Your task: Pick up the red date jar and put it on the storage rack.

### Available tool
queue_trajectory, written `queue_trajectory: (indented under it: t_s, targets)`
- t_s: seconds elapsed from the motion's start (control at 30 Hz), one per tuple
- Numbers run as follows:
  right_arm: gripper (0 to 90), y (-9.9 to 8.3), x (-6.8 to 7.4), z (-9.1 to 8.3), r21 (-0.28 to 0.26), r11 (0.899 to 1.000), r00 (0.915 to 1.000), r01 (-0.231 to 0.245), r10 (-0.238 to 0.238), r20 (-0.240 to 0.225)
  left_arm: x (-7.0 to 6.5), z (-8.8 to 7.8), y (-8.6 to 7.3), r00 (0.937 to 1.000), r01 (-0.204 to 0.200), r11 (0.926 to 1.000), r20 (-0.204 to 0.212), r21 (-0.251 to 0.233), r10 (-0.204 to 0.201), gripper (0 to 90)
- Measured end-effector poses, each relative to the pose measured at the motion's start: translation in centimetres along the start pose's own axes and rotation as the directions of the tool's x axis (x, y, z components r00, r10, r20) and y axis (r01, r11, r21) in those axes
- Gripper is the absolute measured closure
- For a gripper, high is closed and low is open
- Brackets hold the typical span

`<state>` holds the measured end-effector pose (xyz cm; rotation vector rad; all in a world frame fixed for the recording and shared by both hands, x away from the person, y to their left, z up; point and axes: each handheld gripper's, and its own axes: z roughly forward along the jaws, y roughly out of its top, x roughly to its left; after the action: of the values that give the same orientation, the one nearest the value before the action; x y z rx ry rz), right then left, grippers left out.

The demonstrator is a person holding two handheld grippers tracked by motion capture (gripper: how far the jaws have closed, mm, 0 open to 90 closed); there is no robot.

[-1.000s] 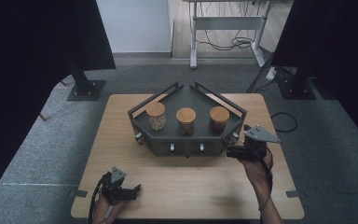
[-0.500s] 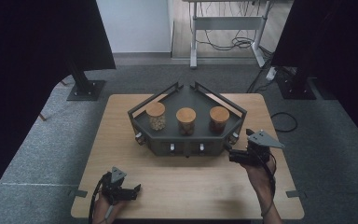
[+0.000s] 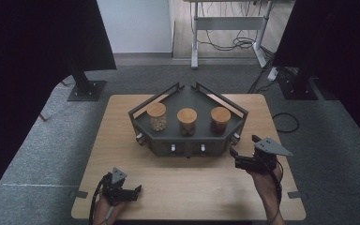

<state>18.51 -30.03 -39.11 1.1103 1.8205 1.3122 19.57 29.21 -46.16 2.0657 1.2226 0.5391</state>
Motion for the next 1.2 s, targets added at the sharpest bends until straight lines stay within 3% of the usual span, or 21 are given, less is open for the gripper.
queue_trajectory:
  t_s: [1.2]
  targets:
    - [4.7,-3.9,-0.1,-1.7,0.065,0.998,0.9993,-0.023,0.021,0.031,0.0,0.0,0.0,1.0,0.0,1.0,-0.002,0.001,0.0,0.0]
